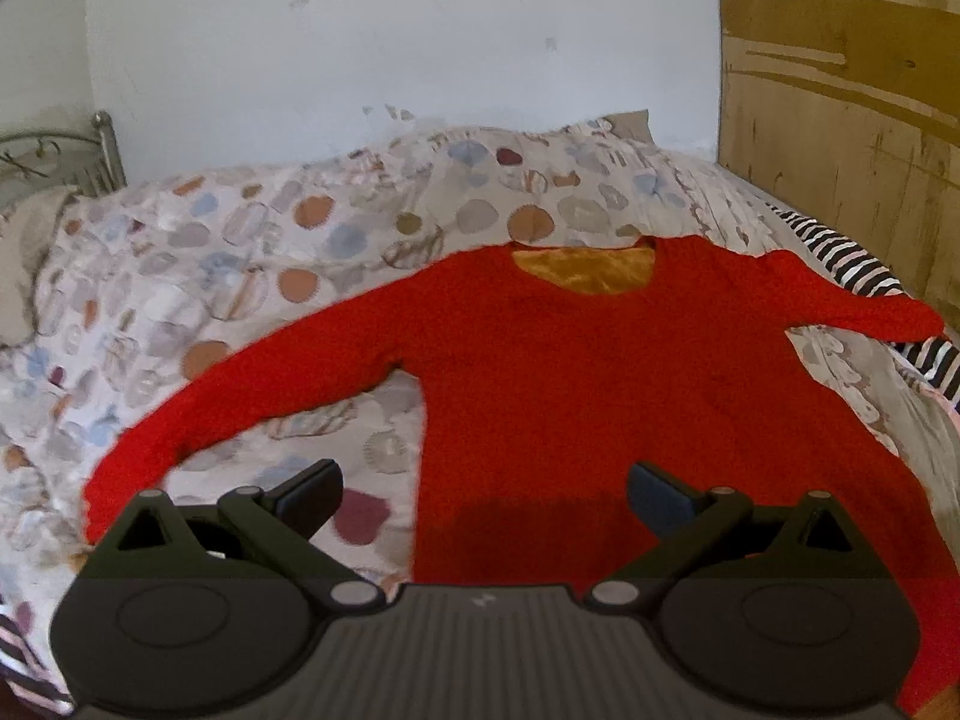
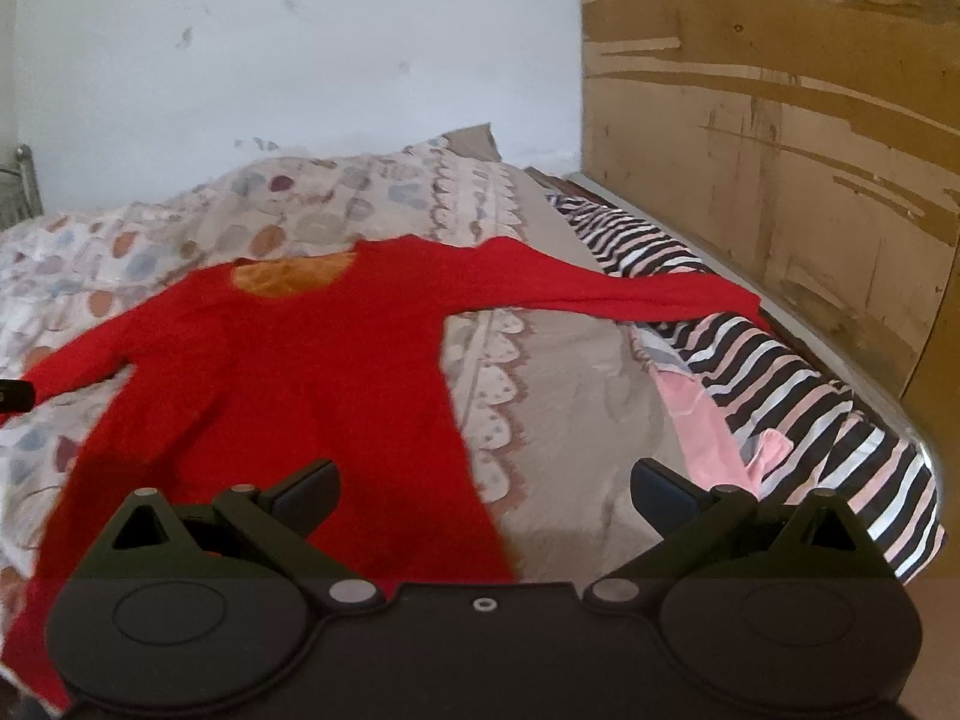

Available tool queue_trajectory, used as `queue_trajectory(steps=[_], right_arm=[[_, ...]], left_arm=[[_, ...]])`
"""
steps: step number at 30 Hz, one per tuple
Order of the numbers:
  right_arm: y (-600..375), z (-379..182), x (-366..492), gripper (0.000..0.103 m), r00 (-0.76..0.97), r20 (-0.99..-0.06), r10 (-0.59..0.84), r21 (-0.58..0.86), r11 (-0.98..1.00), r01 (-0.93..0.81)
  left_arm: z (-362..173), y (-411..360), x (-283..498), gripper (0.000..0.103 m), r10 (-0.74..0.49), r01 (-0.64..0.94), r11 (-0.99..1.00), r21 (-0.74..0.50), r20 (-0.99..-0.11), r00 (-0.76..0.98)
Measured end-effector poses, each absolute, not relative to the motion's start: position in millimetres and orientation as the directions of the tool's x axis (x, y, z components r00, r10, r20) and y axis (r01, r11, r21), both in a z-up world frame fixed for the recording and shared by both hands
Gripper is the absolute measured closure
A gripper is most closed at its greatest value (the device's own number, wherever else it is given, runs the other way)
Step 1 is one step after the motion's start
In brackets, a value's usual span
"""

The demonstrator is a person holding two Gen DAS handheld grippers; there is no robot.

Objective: Fold small clothes
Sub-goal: 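Move the right tool to the sweater sleeve cuff and grasp it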

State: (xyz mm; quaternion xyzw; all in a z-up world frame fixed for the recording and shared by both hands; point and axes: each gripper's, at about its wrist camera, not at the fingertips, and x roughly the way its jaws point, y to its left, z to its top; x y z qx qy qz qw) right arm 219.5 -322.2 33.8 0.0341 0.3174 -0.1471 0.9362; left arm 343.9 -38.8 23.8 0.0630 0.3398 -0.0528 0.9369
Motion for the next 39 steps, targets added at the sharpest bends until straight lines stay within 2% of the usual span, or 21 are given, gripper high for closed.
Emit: queue_trajectory(steps=[6, 11, 18, 23, 27, 34, 39], right_arm=[[-331.6, 20.3, 245.9, 0.0, 0.737, -0.603, -0.306, -0.096, 0.944, 0.314], [-339.6, 9.2, 264.1, 0.0, 0.729, -0.611, -0.308, -0.09, 0.942, 0.322], [-361.4, -9.6, 295.6, 0.0, 0.719, -0.608, -0.338, -0.096, 0.93, 0.356], [-389.7, -18.3, 315.0, 0.0, 0.719, -0.558, -0.416, -0.09, 0.891, 0.446], [-422.4, -16.6, 322.2, 0.0, 0.72, -0.496, -0.485, -0.002, 0.83, 0.558], [-450.8, -16.9, 334.7, 0.0, 0.734, -0.487, -0.473, -0.067, 0.859, 0.508], [-469.8, -33.0, 346.5, 0.0, 0.747, -0.597, -0.292, 0.033, 0.922, 0.387]], left_arm=[[-2.8, -57.0, 377.5, 0.0, -0.082, 0.172, 0.983, 0.068, -0.672, 0.736], [-24.0, -75.8, 399.7, 0.0, -0.109, 0.221, 0.972, 0.081, -0.679, 0.726], [-51.7, -96.8, 421.4, 0.0, -0.089, 0.213, 0.972, 0.103, -0.676, 0.731], [-72.6, -106.0, 432.1, 0.0, -0.065, 0.206, 0.972, 0.111, -0.717, 0.694], [-84.2, -105.0, 436.0, 0.0, -0.058, 0.18, 0.98, 0.086, -0.739, 0.672], [-89.5, -104.3, 432.8, 0.001, -0.057, 0.168, 0.983, 0.08, -0.732, 0.679], [-95.5, -101.8, 427.7, 0.0, -0.063, 0.166, 0.983, 0.076, -0.711, 0.7]])
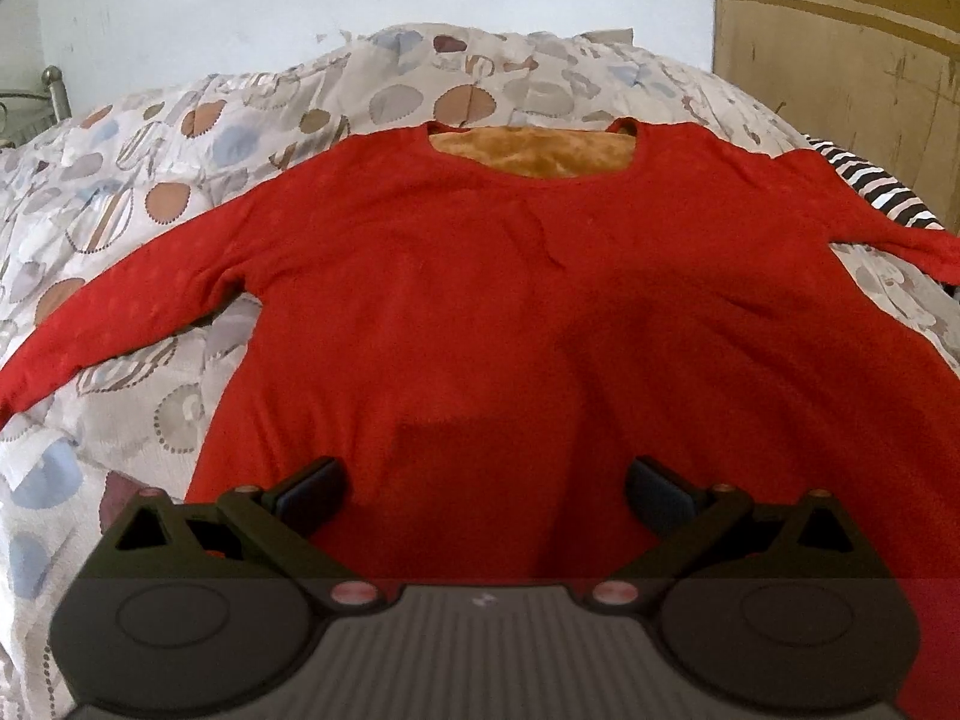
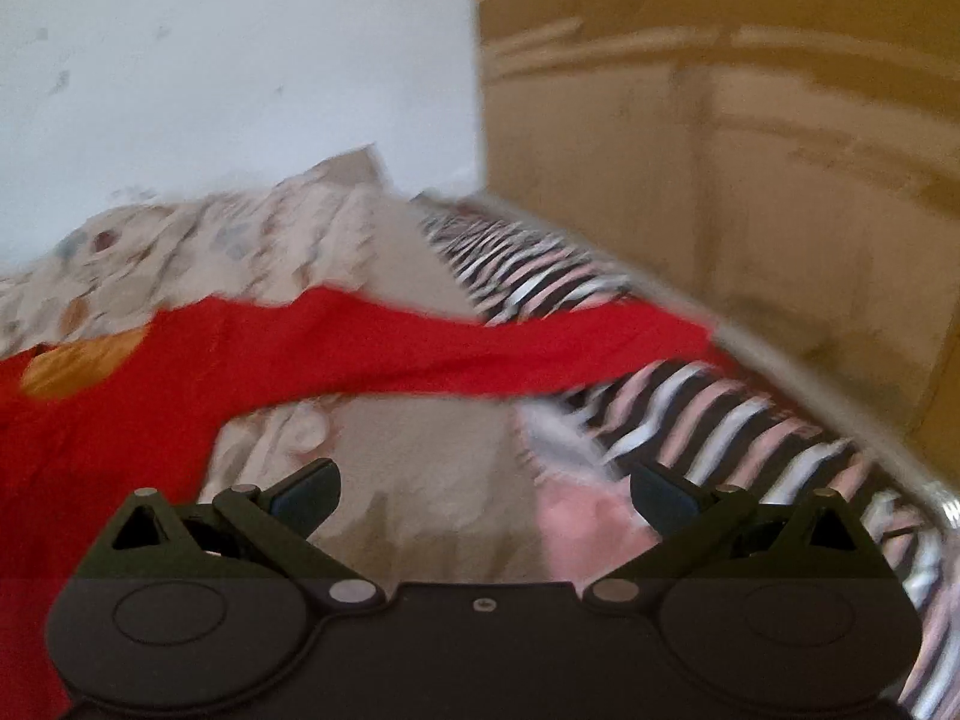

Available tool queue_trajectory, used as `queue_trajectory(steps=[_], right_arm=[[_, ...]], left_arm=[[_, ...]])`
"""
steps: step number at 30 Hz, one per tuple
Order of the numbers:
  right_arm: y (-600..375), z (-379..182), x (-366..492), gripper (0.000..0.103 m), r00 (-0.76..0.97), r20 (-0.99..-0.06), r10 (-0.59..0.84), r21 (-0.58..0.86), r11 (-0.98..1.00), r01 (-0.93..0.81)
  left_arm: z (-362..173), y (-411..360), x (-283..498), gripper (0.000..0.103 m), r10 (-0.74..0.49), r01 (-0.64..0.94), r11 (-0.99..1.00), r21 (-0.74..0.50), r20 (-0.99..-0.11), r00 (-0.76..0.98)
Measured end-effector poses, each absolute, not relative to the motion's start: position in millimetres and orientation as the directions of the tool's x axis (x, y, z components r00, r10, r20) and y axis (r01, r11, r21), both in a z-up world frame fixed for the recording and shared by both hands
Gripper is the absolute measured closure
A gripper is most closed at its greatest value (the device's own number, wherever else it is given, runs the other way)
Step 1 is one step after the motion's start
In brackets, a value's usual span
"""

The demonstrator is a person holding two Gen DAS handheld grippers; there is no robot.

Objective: Fold small clothes
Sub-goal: 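Move the right tool to the sweater sleeve cuff and grasp it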

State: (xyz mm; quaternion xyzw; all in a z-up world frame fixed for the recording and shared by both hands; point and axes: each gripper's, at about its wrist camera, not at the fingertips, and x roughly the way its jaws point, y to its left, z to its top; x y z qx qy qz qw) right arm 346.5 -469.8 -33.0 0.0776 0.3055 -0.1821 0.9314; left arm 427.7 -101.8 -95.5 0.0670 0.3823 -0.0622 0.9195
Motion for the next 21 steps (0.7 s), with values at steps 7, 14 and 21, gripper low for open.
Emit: queue_trajectory(steps=[7, 14, 21], right_arm=[[-476.2, -46.2, 356.9, 0.0, 0.748, -0.638, -0.182, 0.086, 0.949, 0.305], [-535.1, -47.8, 380.6, 0.0, 0.719, -0.645, -0.258, 0.217, 0.841, 0.496], [-608.8, -55.7, 411.5, 0.002, 0.694, -0.601, -0.397, 0.314, 0.681, 0.662]], left_arm=[[-110.7, -105.1, 408.6, 0.0, -0.051, 0.16, 0.979, 0.123, -0.615, 0.787], [-114.8, -104.9, 401.4, 0.0, -0.053, 0.156, 0.979, 0.13, -0.578, 0.815], [-116.5, -103.9, 400.0, 0.0, -0.06, 0.157, 0.98, 0.123, -0.566, 0.822]])
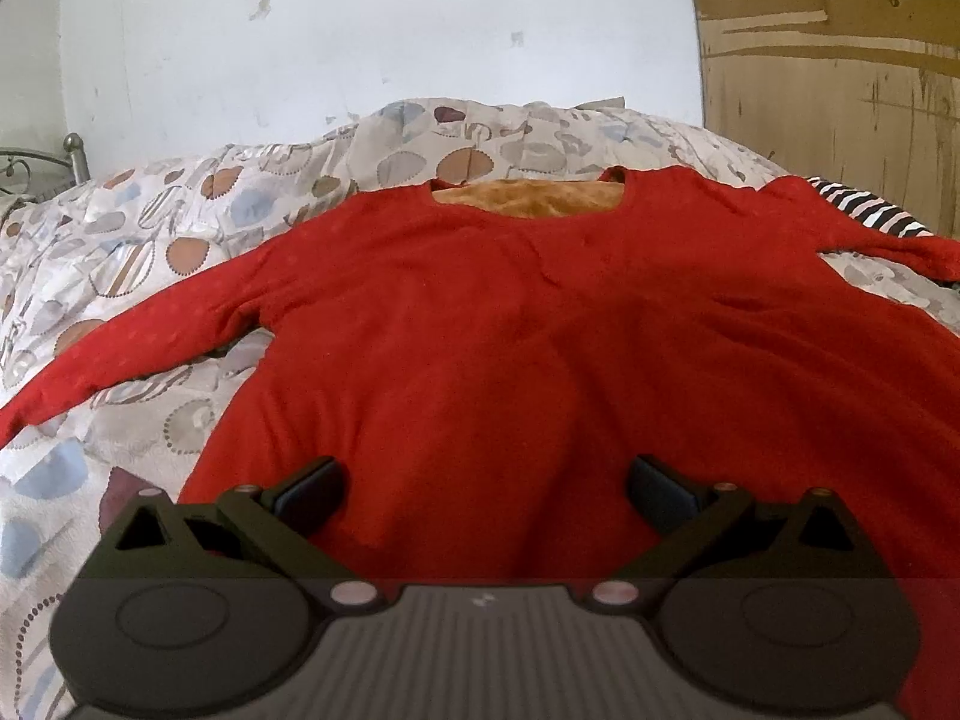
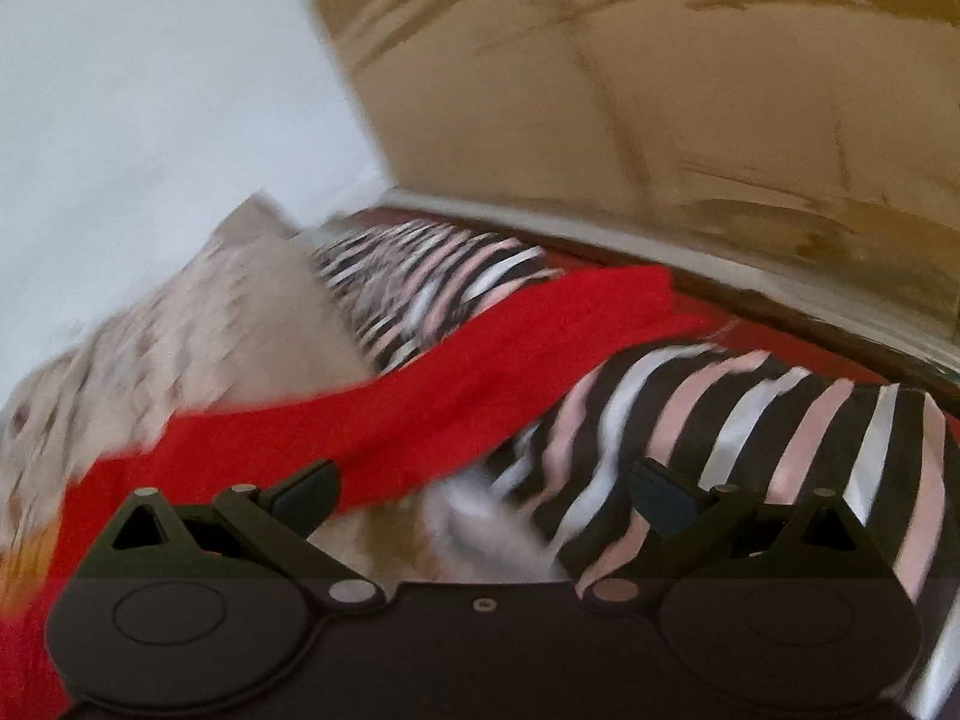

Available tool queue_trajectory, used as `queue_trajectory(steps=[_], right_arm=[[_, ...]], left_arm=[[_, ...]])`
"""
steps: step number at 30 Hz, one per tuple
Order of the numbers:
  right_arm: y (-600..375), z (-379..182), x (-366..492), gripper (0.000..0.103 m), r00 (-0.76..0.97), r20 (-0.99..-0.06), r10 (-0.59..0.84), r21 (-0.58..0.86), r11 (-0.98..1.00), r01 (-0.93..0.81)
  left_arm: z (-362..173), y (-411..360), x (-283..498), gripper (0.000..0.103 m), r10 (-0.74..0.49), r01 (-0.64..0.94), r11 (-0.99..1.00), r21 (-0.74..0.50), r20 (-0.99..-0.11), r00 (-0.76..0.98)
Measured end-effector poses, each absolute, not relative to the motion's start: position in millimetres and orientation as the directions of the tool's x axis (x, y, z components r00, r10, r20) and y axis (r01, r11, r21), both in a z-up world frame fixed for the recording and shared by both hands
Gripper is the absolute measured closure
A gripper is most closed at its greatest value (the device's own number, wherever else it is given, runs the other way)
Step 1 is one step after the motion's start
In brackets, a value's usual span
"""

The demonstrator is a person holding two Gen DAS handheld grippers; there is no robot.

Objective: Fold small clothes
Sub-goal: 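Move the right tool to the sweater sleeve cuff and grasp it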

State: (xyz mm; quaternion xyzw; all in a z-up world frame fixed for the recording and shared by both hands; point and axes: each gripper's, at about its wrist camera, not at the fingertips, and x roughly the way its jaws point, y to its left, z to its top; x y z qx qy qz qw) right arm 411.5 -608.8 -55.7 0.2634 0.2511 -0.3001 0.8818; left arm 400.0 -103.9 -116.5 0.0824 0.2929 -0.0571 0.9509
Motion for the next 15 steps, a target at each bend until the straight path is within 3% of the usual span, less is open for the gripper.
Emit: queue_trajectory(steps=[5, 8, 10, 12, 14, 15], right_arm=[[-652.6, -62.4, 417.0, 0.008, 0.662, -0.587, -0.466, 0.463, 0.478, 0.747], [-666.6, -62.8, 430.5, 0.016, 0.631, -0.609, -0.482, 0.467, 0.426, 0.775], [-676.9, -70.0, 440.2, 0.023, 0.586, -0.65, -0.483, 0.433, 0.399, 0.808], [-686.3, -80.5, 444.8, 0.037, 0.538, -0.677, -0.502, 0.401, 0.362, 0.842], [-689.7, -89.3, 442.2, 0.046, 0.535, -0.662, -0.525, 0.414, 0.339, 0.845], [-690.0, -92.2, 440.0, 0.056, 0.546, -0.647, -0.533, 0.43, 0.337, 0.838]], left_arm=[[-118.1, -102.7, 399.2, 0.0, -0.069, 0.158, 0.981, 0.112, -0.562, 0.824], [-118.5, -101.7, 399.0, 0.0, -0.072, 0.159, 0.981, 0.108, -0.561, 0.825], [-118.5, -101.7, 399.2, 0.0, -0.072, 0.159, 0.981, 0.107, -0.56, 0.826], [-118.5, -101.8, 399.0, 0.0, -0.073, 0.158, 0.982, 0.107, -0.559, 0.826], [-118.5, -101.7, 399.0, 0.0, -0.072, 0.159, 0.982, 0.107, -0.559, 0.826], [-118.6, -101.7, 399.0, 0.0, -0.073, 0.158, 0.982, 0.107, -0.558, 0.826]])
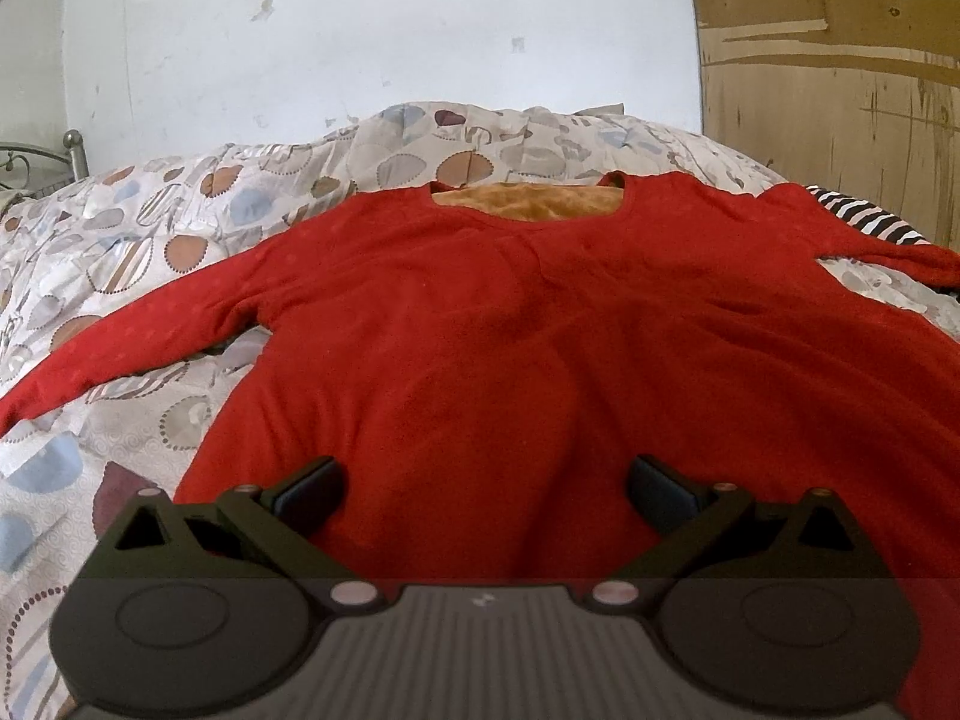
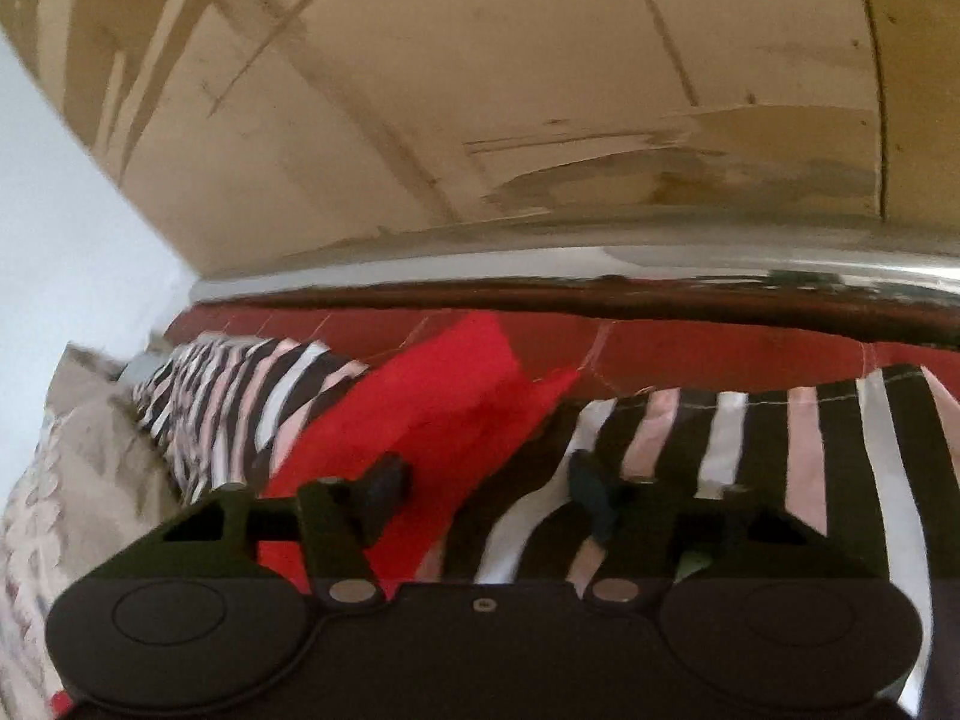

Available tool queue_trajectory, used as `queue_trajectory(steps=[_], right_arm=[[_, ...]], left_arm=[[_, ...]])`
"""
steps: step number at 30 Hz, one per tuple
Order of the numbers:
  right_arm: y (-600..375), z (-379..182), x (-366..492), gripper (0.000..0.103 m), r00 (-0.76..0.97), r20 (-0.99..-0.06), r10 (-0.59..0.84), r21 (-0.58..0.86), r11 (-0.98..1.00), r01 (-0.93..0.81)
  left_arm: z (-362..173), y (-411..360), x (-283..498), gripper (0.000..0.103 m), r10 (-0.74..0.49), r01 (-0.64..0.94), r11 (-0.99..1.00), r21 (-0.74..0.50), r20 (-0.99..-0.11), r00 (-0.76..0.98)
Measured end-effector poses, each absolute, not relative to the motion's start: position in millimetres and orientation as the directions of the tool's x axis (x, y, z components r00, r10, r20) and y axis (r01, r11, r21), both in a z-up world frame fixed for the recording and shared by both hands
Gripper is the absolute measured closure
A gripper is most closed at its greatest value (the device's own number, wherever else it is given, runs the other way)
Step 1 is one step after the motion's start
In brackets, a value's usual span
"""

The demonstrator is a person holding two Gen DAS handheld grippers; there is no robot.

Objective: Fold small clothes
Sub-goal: 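Move the right tool to the sweater sleeve cuff and grasp it, then carry the grasped sleeve across the sweater body and open the right tool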

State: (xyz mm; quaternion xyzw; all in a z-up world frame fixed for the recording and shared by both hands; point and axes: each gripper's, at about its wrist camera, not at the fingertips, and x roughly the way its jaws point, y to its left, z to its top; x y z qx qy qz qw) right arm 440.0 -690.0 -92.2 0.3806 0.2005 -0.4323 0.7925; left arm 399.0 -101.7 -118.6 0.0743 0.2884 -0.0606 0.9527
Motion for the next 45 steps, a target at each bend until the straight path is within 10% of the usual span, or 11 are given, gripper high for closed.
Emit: queue_trajectory(steps=[5, 13, 27, 36, 45], right_arm=[[-679.1, -78.2, 447.6, 0.093, 0.576, -0.597, -0.558, 0.424, 0.39, 0.817], [-603.7, 17.9, 467.1, 0.095, 0.752, -0.36, -0.553, 0.263, 0.713, 0.65], [-338.6, 76.3, 476.2, 0.096, 0.971, -0.214, 0.106, 0.011, 0.994, -0.106], [-195.2, -46.0, 424.4, 0.097, 0.797, -0.501, 0.338, -0.386, 0.737, -0.555], [-155.8, -93.1, 353.9, 0.097, 0.772, -0.55, 0.319, -0.649, 0.418, -0.635]], left_arm=[[-118.9, -102.0, 399.2, 0.0, -0.072, 0.157, 0.982, 0.108, -0.555, 0.829], [-93.7, -82.9, 395.1, 0.001, -0.105, 0.124, 0.992, 0.002, -0.515, 0.851], [6.9, 35.4, 384.8, 0.0, 0.144, -0.227, 0.961, -0.155, -0.42, 0.896], [-12.1, 86.6, 383.5, 0.0, 0.292, -0.391, 0.913, -0.118, -0.482, 0.826], [-23.0, 61.5, 381.7, 0.0, 0.233, -0.348, 0.923, -0.162, -0.482, 0.844]])
